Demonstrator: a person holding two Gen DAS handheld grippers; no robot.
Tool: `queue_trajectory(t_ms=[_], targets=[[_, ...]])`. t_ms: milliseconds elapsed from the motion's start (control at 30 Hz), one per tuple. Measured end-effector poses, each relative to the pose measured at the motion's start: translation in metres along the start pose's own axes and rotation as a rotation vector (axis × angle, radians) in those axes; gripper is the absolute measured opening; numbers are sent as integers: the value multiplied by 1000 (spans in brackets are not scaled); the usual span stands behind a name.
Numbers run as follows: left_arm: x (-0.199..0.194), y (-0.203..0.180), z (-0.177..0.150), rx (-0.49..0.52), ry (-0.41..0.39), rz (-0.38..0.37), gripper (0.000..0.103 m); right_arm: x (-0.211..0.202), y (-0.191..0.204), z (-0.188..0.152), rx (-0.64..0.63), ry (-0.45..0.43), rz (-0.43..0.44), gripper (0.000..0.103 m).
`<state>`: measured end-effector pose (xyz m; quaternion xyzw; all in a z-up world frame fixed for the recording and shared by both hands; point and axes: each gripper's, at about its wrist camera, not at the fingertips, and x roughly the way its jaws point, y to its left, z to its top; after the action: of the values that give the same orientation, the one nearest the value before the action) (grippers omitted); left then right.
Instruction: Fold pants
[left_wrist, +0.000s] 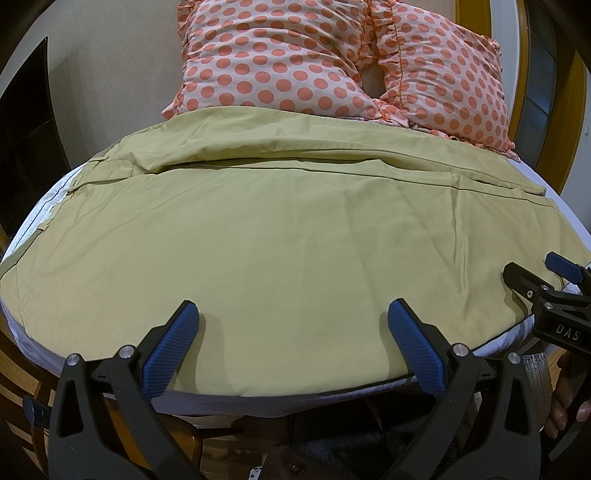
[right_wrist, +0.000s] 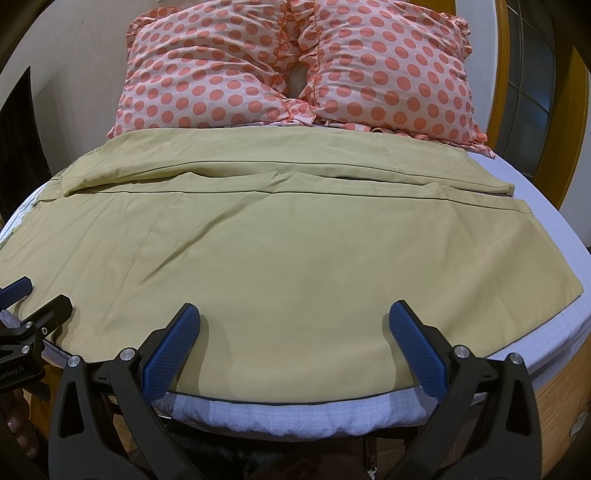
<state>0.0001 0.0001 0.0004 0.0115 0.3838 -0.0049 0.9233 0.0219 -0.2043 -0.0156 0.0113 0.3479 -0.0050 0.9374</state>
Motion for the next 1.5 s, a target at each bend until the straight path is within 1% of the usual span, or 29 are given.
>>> queue_trajectory(t_ms=[767, 833, 867, 933, 1000, 1100, 1167, 1200, 1233, 1267, 1300, 1367, 1500], targets=[[0, 0, 0, 1, -5, 0, 101, -1, 1, 0, -5, -4, 4, 102], [0, 0, 0, 2, -7, 0, 101, 0, -2, 1, -22, -10, 27, 102], [0, 0, 0, 3, -10, -1, 101, 2, -4, 2, -25, 15, 38, 102], [0, 2, 1, 8, -11, -6, 101, 4, -18, 19, -1, 45, 50, 102], [-3, 8, 2, 7, -9, 1, 101, 4, -40, 46, 56, 25, 32, 102], [-5, 12, 7, -9, -41, 41, 101, 18, -89, 100, 200, 25, -33, 102], [-7, 19, 13, -42, -60, 23, 101, 42, -125, 138, 320, 40, -85, 101], [-8, 24, 17, -60, -73, 6, 101, 55, -140, 153, 370, 48, -117, 93], [-8, 30, 20, -77, -87, -13, 101, 72, -156, 169, 423, 68, -155, 80], [-9, 33, 23, -87, -98, -27, 101, 93, -172, 184, 477, 100, -198, 74], [-9, 35, 26, -93, -107, -36, 101, 110, -184, 194, 517, 125, -225, 70], [-7, 38, 31, -93, -126, -42, 101, 150, -208, 218, 607, 166, -278, 66], [-3, 38, 38, -68, -145, -33, 101, 202, -238, 244, 707, 200, -404, 65]])
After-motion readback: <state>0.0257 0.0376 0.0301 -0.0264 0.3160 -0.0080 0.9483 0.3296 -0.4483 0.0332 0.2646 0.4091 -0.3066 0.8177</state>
